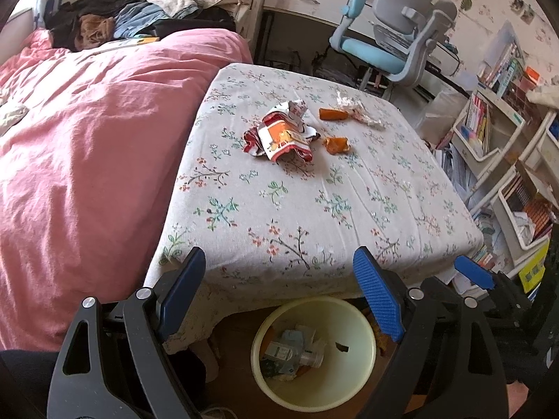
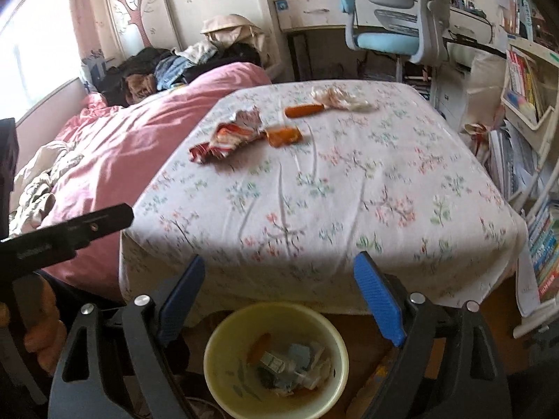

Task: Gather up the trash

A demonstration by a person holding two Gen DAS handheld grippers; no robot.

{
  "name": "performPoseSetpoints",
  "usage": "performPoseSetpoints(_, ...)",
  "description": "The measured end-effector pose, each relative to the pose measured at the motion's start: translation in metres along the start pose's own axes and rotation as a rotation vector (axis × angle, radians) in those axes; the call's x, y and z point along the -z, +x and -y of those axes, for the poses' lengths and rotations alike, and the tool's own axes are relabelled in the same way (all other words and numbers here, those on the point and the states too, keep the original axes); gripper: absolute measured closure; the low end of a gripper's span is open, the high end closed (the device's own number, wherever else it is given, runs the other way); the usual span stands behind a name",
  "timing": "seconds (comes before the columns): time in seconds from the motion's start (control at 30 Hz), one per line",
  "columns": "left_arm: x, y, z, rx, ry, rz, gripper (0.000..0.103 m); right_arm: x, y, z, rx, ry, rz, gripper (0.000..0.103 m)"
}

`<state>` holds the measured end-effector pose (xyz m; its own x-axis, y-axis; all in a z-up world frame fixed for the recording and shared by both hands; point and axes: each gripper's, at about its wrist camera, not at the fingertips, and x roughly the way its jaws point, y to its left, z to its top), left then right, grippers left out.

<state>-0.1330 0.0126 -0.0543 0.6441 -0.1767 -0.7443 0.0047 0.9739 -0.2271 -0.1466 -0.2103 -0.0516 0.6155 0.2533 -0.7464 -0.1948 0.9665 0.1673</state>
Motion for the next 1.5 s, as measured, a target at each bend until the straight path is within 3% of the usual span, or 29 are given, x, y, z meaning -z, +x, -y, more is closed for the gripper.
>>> performPoseSetpoints(0.27, -0.055, 0.025, -0.008, 0.028, -0.052, -0.022, 0.02, -0.054, 0.021, 0.003, -0.013, -0.102, -0.016, 0.017)
performPoseSetpoints(0.47, -0.103, 0.068, -0.007, -0.024, -0.011, -0.047, 0.02, -0.097, 0.069, 0.003, -0.009, -0.206, -0.063, 0.017)
performPoseSetpoints(0.7, -0.148, 0.137, -0.004, -0.056, 0.09, -0.131, 0.02, -0.124, 0.116, 0.022, -0.041, -0.123, -0.103, 0.017)
performPoseSetpoints(1.07, -0.159, 0.205, 0.006, -0.072, 0.189, -0.247, 0.02, -0.136, 0.162, 0.022, -0.067, -0.133, -0.167, 0.017)
performPoseSetpoints(1.5, -0.164, 0.217, 0.012, -0.1, 0.245, -0.248, 0.02, -0.141, 0.182, 0.023, -0.074, -0.148, -0.195, 0.018)
